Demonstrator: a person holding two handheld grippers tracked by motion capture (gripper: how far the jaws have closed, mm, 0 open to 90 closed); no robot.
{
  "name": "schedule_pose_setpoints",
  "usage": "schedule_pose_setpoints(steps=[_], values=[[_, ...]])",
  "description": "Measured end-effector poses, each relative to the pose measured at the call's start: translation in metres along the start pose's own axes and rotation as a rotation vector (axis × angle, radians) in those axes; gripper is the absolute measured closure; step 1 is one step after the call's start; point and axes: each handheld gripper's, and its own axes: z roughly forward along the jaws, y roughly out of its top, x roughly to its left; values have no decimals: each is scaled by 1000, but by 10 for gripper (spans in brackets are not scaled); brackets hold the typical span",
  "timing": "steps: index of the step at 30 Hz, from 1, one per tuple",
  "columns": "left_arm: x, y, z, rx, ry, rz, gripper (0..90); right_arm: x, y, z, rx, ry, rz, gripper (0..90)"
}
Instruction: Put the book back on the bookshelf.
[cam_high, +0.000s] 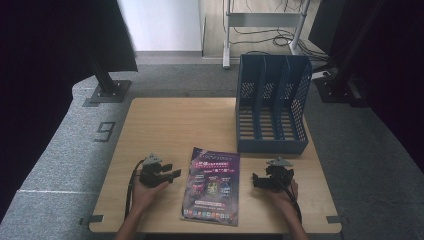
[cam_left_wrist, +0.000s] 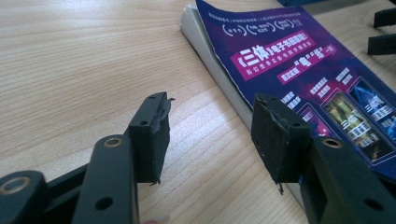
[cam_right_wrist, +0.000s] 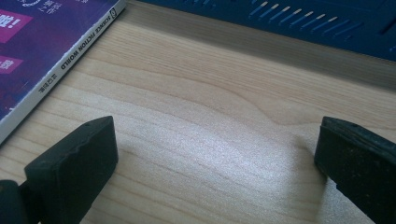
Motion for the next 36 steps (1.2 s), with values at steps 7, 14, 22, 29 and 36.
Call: schedule_pose_setpoints(steps=[7, 14, 22, 29, 36], values=[[1, 1, -1, 7, 2, -7, 442, 0, 0, 0, 1, 1, -2, 0], [2, 0, 1, 12, 7, -9, 431, 0, -1, -1, -1, -7, 7, 0], [4, 0, 0, 3, 5, -14, 423, 5, 0, -10, -54, -13, 3, 98], [3, 0, -1, 5, 2, -14, 422, 20, 7, -20, -95, 49, -9, 109], [3, 3, -8, -14, -5, -21, 418, 46, 20, -24, -109, 118, -31, 124]])
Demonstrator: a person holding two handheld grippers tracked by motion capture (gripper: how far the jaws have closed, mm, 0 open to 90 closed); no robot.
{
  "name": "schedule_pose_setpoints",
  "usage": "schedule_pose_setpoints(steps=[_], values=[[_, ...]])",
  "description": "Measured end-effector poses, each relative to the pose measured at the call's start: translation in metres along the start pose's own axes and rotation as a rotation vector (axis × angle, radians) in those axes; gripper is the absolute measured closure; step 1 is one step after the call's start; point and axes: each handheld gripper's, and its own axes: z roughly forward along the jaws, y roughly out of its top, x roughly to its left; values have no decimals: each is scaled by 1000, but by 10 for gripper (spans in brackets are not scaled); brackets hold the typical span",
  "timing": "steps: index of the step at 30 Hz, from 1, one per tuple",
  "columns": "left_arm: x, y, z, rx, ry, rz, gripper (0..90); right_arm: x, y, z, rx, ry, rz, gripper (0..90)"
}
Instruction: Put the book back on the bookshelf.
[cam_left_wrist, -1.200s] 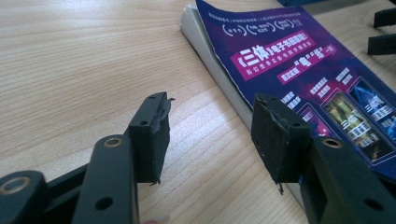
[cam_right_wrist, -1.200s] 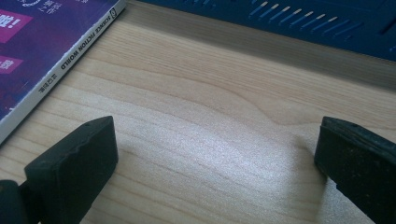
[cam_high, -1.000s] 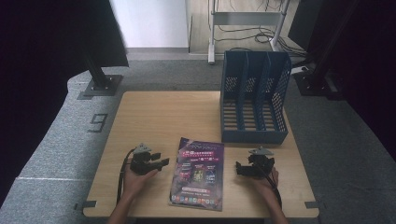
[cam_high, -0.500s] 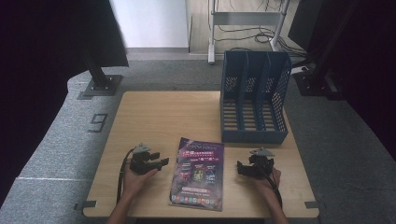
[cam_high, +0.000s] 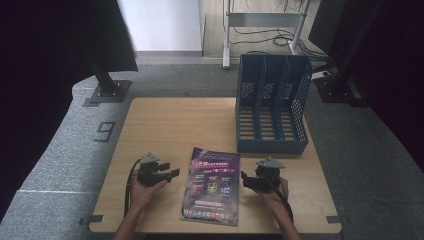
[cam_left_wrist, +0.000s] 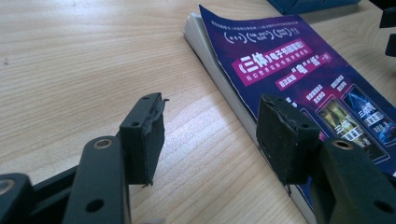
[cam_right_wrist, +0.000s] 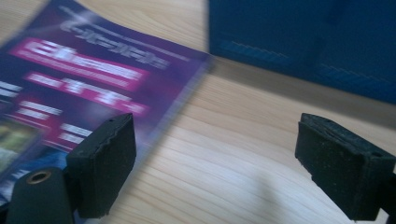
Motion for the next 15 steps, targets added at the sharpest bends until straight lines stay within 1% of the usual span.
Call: schedule_pose_setpoints(steps=[1, 2, 3, 4, 5, 7, 8, 9, 11, 15], values=[[0, 0, 0, -1, -1, 1, 418, 9, 5, 4, -7, 30, -2, 125], [-1, 0, -1, -2, -1, 1, 418, 9, 5, 4, -7, 30, -2, 125], [-1, 0, -1, -4, -3, 3, 418, 12, 7, 5, -3, 38, -7, 125], [-1, 0, -1, -5, -3, 3, 418, 21, 11, 11, -2, 40, -26, 127], [-1, 0, -1, -6, -4, 2, 418, 21, 11, 11, -2, 40, -26, 127], [-1, 0, -1, -6, -3, 2, 418, 27, 14, 16, -6, 55, -26, 129], [0, 0, -1, -3, -2, 2, 418, 34, 15, 22, -1, 61, -36, 129], [0, 0, 0, -3, -1, 5, 419, 36, 15, 23, 0, 60, -44, 129], [-1, 0, 0, -3, -2, 3, 419, 39, 14, 26, 6, 71, -42, 129], [-3, 0, 3, 6, -2, 15, 419, 40, 10, 29, 18, 77, -47, 129]])
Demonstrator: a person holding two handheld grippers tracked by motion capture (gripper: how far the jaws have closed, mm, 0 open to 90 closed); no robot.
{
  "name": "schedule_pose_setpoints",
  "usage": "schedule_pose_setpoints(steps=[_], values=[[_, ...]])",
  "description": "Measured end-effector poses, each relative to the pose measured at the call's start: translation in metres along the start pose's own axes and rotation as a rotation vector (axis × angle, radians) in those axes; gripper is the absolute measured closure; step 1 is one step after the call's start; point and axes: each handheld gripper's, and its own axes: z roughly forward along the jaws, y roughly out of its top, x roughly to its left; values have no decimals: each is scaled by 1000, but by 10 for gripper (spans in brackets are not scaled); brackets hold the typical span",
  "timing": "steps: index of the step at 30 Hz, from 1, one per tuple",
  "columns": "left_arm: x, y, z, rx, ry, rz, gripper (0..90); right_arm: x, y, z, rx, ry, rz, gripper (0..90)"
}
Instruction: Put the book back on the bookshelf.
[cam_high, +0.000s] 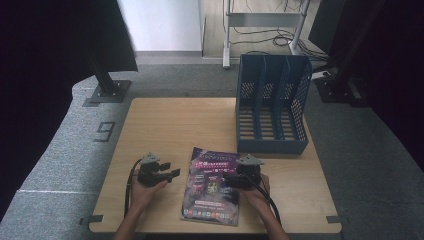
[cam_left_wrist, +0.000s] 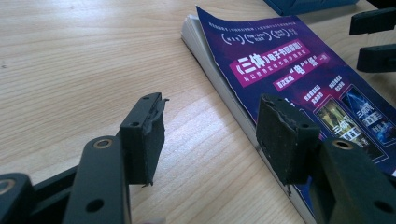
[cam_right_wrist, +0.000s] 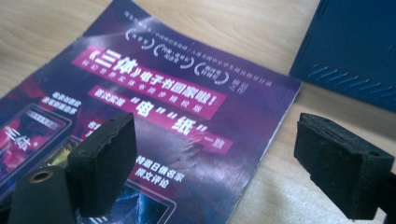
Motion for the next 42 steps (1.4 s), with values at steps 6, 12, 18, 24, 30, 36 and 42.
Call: schedule_pose_setpoints(steps=[6, 12, 18, 24, 30, 36, 42], values=[[-5, -1, 5, 12, -4, 12, 418, -1, -8, 5, 33, 13, 7, 129], [-10, 0, 10, 20, -8, 28, 415, 0, -12, 10, 50, 25, 10, 129], [-18, 2, 16, 29, -19, 38, 408, 1, -15, 14, 53, 38, 21, 131], [-23, 4, 20, 32, -30, 45, 404, 2, -14, 14, 53, 38, 21, 135], [-28, 9, 27, 40, -36, 46, 397, 1, -14, 15, 55, 44, 12, 133], [-30, 12, 40, 61, -24, 30, 387, 1, -14, 15, 54, 42, 9, 135], [-32, 15, 53, 79, -30, 25, 381, 2, -14, 15, 50, 38, 13, 136]])
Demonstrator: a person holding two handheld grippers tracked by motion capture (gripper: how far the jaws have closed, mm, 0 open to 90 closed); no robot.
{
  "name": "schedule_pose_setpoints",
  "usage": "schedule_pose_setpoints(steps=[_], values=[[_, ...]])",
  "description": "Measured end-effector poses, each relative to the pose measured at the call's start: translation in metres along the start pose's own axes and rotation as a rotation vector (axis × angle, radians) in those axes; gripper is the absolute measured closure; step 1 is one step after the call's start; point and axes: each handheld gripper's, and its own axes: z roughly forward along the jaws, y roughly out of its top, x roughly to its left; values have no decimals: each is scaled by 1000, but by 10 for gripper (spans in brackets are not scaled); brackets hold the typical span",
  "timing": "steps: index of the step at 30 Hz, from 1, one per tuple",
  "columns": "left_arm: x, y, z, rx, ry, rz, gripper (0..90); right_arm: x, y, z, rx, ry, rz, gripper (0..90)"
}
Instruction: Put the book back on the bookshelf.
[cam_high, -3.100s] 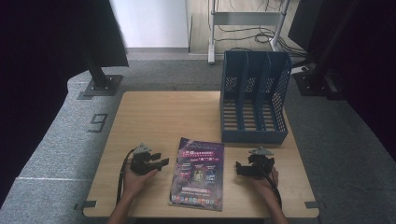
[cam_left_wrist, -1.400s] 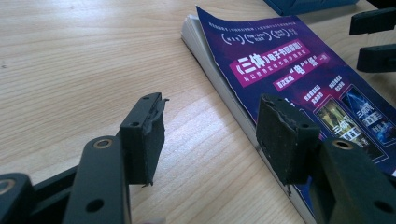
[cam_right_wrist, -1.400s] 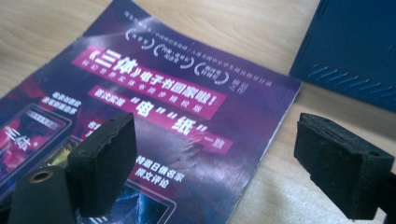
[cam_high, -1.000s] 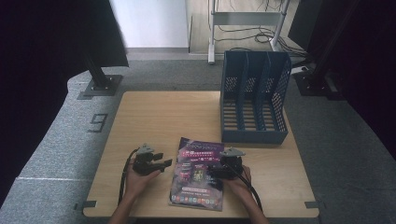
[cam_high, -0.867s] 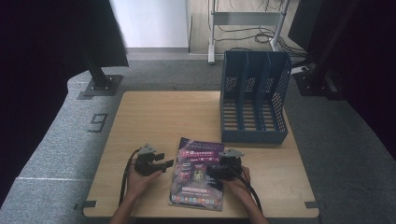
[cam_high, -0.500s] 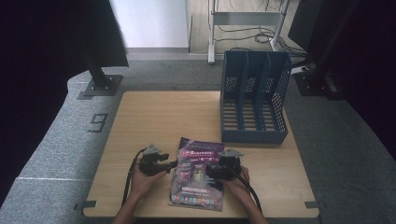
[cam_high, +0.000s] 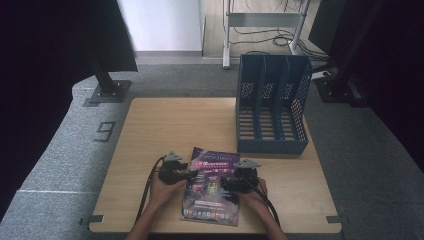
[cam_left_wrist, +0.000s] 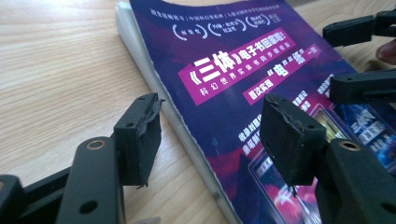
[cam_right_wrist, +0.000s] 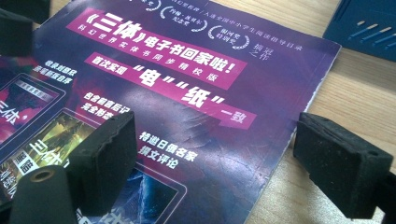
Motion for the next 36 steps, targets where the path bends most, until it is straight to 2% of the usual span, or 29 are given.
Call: schedule_pose_setpoints(steps=[6, 14, 20, 22, 24, 27, 36], values=[[-2, -1, 9, 19, 2, 12, 362, 1, 0, 0, -2, -5, 1, 133], [-6, 0, 11, 19, 19, 9, 326, 2, 0, 0, -2, -10, 4, 132], [-15, 0, 14, 22, 80, 23, 324, 2, 0, 1, -5, -14, 5, 130], [-14, 0, 14, 20, 78, 16, 329, 2, -1, 1, -7, -14, 5, 130], [-11, 0, 12, 17, 51, -9, 327, 2, -1, 1, -12, -15, 6, 129], [-9, 0, 12, 7, 36, -26, 327, 2, -1, 1, -14, -15, 6, 130], [-8, -1, 12, 3, 29, -25, 330, 3, -2, 1, -14, -17, 7, 132]])
